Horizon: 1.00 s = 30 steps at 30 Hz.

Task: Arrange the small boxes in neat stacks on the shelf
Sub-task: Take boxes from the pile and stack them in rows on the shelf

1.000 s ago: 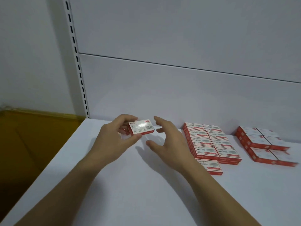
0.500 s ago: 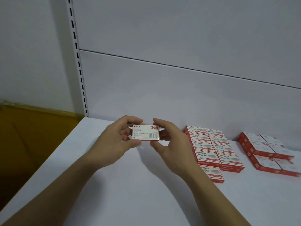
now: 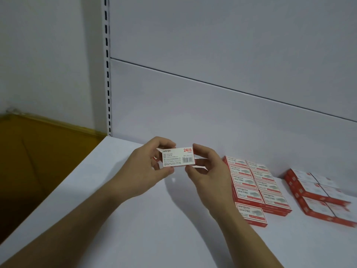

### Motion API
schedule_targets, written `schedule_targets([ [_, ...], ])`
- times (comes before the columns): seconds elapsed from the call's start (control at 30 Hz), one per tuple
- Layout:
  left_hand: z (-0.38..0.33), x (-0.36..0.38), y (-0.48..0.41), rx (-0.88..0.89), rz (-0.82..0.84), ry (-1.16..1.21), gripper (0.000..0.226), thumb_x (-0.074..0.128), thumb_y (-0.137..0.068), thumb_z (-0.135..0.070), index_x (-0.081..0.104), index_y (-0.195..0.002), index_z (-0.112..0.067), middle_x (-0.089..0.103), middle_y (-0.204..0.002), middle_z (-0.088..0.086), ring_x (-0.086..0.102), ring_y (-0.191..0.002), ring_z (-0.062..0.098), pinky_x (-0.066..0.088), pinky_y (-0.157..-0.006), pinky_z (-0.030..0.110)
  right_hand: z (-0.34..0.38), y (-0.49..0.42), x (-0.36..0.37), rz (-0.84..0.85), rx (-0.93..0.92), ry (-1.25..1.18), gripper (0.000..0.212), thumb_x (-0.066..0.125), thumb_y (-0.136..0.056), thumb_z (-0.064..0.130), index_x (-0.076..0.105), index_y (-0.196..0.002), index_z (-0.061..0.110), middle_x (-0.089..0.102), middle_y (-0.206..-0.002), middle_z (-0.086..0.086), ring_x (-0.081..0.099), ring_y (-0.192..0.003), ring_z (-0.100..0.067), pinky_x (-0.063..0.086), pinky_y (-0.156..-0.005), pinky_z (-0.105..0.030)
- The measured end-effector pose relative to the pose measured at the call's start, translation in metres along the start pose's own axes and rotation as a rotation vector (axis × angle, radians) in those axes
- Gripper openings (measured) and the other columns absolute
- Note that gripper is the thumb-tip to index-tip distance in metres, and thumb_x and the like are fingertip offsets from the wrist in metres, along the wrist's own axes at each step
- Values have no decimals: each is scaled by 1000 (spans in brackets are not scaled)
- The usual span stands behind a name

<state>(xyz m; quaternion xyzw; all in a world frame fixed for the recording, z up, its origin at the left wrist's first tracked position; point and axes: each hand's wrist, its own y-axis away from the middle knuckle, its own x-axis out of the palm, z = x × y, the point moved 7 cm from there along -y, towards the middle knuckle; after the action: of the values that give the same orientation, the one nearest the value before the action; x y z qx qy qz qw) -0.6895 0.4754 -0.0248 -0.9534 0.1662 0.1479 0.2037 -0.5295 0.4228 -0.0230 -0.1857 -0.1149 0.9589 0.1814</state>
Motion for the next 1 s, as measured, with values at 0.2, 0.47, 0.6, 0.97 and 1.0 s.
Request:
schedule_targets([
  [0.2, -7, -1, 1, 65, -63, -121, 45, 77, -77, -7, 57, -107, -33, 64, -100, -16, 56, -79, -1, 48, -65, 13, -7, -2, 3, 25, 75, -197, 38, 67, -86, 3, 61, -118, 22, 73, -99, 4, 67, -91, -17, 58, -78, -33],
  [0.47, 5, 9, -1, -88, 85, 48, 39, 73, -79, -35, 55, -113, -35, 64, -102, -16, 61, -99, 4, 55, -76, 25, -2, -3, -5, 39, 22, -180, 31, 65, -81, -12, 70, -91, 17, 73, -88, 4, 69, -81, -12, 58, -79, -37],
  [0.6, 8, 7, -2, -138, 125, 86, 19, 65, -88, -29, 64, -107, -32, 69, -98, -11, 64, -85, 0, 47, -62, 15, 2, -1, -3, 57, -11, -176, 27, 66, -82, -10, 69, -87, 16, 73, -90, 3, 70, -79, -14, 56, -82, -39],
  [0.97, 6, 5, -1, -132, 63, 186, 45, 83, -69, -6, 64, -102, -30, 72, -98, -9, 69, -90, 13, 54, -68, 23, -3, -3, -1, 25, 84, -388, 34, 58, -84, -16, 68, -102, 11, 75, -93, -2, 72, -85, -22, 59, -74, -33],
  [1.0, 6, 4, -1, -120, 54, 179, 45, 83, -69, -4, 63, -101, -30, 72, -98, -9, 68, -93, 13, 55, -69, 24, -4, -3, 0, 28, 98, -425, 37, 55, -85, -16, 66, -106, 11, 75, -96, -5, 72, -87, -23, 59, -73, -34],
])
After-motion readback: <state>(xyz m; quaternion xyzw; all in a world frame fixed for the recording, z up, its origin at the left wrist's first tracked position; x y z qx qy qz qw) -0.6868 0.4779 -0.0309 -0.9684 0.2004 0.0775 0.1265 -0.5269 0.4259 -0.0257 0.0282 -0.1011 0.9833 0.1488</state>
